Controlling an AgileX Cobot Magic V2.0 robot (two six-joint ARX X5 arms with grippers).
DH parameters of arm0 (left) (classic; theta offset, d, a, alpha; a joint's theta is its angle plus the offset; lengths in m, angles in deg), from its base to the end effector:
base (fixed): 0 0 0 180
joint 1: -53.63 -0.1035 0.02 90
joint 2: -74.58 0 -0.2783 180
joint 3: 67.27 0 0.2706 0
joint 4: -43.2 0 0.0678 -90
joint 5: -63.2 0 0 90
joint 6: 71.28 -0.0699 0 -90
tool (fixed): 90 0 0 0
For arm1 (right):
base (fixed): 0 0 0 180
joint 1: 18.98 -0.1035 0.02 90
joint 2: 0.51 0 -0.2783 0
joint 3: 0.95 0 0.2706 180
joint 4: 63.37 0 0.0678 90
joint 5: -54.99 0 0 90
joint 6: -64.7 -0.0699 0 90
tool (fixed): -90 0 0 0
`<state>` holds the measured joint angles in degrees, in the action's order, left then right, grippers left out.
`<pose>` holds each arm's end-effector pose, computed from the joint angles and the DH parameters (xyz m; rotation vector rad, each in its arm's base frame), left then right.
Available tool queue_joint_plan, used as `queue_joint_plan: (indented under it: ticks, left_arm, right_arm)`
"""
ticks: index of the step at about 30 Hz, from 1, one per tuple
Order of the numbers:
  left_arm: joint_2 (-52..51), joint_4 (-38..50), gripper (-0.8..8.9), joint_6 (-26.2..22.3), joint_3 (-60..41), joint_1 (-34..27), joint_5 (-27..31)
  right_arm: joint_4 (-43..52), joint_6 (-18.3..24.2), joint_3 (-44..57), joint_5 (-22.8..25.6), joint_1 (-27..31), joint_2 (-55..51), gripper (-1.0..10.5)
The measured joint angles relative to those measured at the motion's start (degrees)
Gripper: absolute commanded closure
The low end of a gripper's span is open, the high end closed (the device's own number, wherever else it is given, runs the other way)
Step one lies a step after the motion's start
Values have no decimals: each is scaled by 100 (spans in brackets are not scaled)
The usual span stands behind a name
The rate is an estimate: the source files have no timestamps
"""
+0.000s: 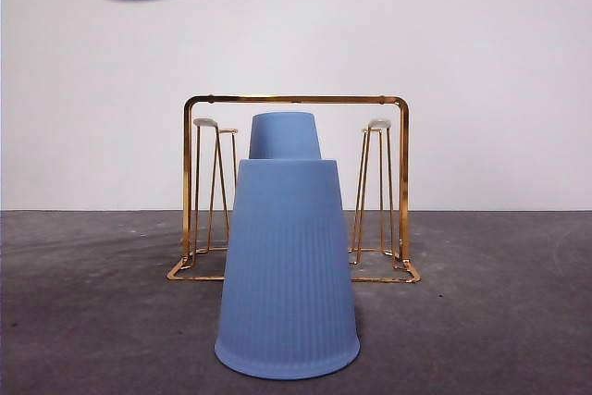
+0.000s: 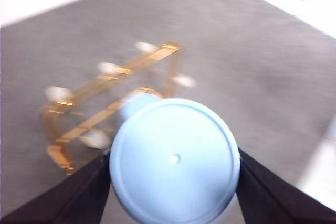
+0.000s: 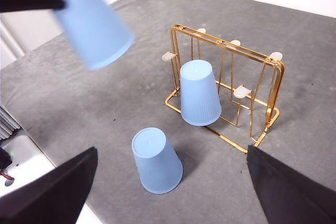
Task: The left arm pick up the left cup on cup holder and place it on desk, then the right arm insert the right cup into the first cup, and then the left arm insert the mid cup into the first cup
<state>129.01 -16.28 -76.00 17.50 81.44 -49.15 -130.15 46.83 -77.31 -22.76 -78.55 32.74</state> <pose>0.1710 -0.1202 0.4021 0.1003 0.4888 -0.8773 0.0682 0.0869 0.3864 0.0422 0.4651 0.7485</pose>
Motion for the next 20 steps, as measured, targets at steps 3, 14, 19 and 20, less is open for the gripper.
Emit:
queue_joint_plan:
  ticks: [3,14,19,20]
  left_arm:
    - [-219,-299,536,190,0,415,-68]
    - [168,-44,536,538,-2,1873,802]
    - [675,81,536,527,-39,2524,1486]
    - [745,151,535,507,-44,2618,1602]
  right_arm:
    - [0,0,0,0,0,-2,492]
    - [0,0,0,125,0,-2,492]
    - [0,0,0,127,0,-2,492]
    - [0,0,0,127,0,-2,492]
